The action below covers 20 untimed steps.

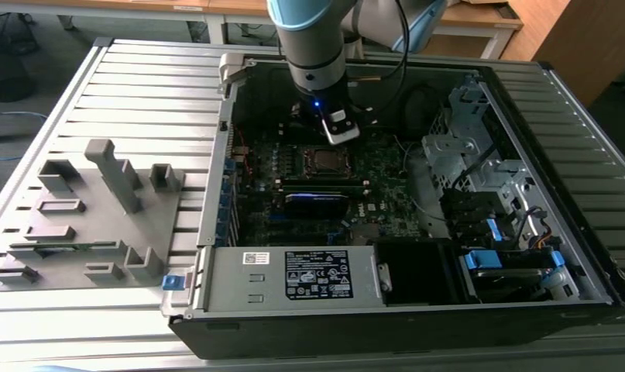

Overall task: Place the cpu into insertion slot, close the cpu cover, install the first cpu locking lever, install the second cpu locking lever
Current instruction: 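Install the first cpu locking lever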

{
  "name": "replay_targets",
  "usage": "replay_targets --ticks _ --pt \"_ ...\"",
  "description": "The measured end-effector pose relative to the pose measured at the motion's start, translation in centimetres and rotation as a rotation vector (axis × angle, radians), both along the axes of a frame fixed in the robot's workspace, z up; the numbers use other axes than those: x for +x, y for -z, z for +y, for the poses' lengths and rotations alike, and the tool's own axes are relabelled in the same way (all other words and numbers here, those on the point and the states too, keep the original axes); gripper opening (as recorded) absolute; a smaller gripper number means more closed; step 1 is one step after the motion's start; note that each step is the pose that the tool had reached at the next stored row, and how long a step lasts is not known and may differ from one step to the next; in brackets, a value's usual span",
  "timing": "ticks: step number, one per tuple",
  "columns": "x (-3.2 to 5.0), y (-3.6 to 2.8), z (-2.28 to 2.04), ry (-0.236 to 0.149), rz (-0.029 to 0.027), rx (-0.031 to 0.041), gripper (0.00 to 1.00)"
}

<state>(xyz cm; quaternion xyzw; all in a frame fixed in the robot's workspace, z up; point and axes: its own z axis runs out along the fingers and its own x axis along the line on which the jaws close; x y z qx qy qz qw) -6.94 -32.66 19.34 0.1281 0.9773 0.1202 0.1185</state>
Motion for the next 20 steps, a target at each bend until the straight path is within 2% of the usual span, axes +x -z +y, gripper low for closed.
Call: replay_targets --ticks 12,17,20 --pt "0.0 0.21 -0.54 -0.001 -0.0016 -0.0037 0.11" --pt "0.0 0.17 -0.58 -0.002 -0.0014 -0.0044 0.11" --pt "0.0 -0.1 -0.57 -0.002 -0.0015 -0.0043 0.11"
